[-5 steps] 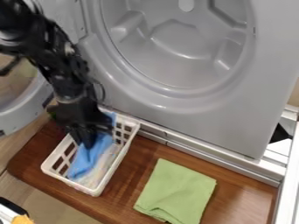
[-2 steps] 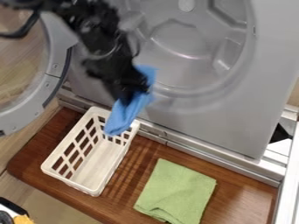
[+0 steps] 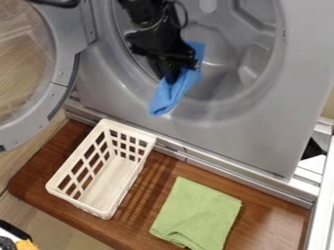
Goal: Take the blue cloth out of the white basket and put it in the washer
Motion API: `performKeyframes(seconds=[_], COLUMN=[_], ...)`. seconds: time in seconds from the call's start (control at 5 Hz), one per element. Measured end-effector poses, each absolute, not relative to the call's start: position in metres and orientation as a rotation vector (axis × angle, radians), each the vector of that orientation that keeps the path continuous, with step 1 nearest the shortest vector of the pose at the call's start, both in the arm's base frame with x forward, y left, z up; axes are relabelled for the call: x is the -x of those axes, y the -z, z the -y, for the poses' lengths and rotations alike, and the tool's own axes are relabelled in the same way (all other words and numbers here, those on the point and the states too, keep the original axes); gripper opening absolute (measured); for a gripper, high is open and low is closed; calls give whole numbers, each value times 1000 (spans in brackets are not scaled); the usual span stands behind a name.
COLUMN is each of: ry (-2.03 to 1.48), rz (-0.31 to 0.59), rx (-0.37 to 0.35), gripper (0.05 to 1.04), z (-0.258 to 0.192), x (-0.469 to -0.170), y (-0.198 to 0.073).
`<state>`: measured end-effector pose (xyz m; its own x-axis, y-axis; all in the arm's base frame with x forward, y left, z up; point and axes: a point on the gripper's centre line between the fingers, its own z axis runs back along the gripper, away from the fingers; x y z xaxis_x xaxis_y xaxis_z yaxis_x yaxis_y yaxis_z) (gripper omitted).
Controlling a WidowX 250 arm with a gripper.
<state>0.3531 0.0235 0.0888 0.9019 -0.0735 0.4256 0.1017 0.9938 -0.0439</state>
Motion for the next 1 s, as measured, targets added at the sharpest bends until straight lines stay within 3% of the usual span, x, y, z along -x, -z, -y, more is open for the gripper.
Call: performKeyframes(seconds=[0.4,0.6,1.0], ry=[122,142,138], rz=[391,341,332], rx=[80,85,104], gripper=[80,233,789], z=[-22,-23,-13], x=[-410,-423,-416], y=[-55,-41,-37])
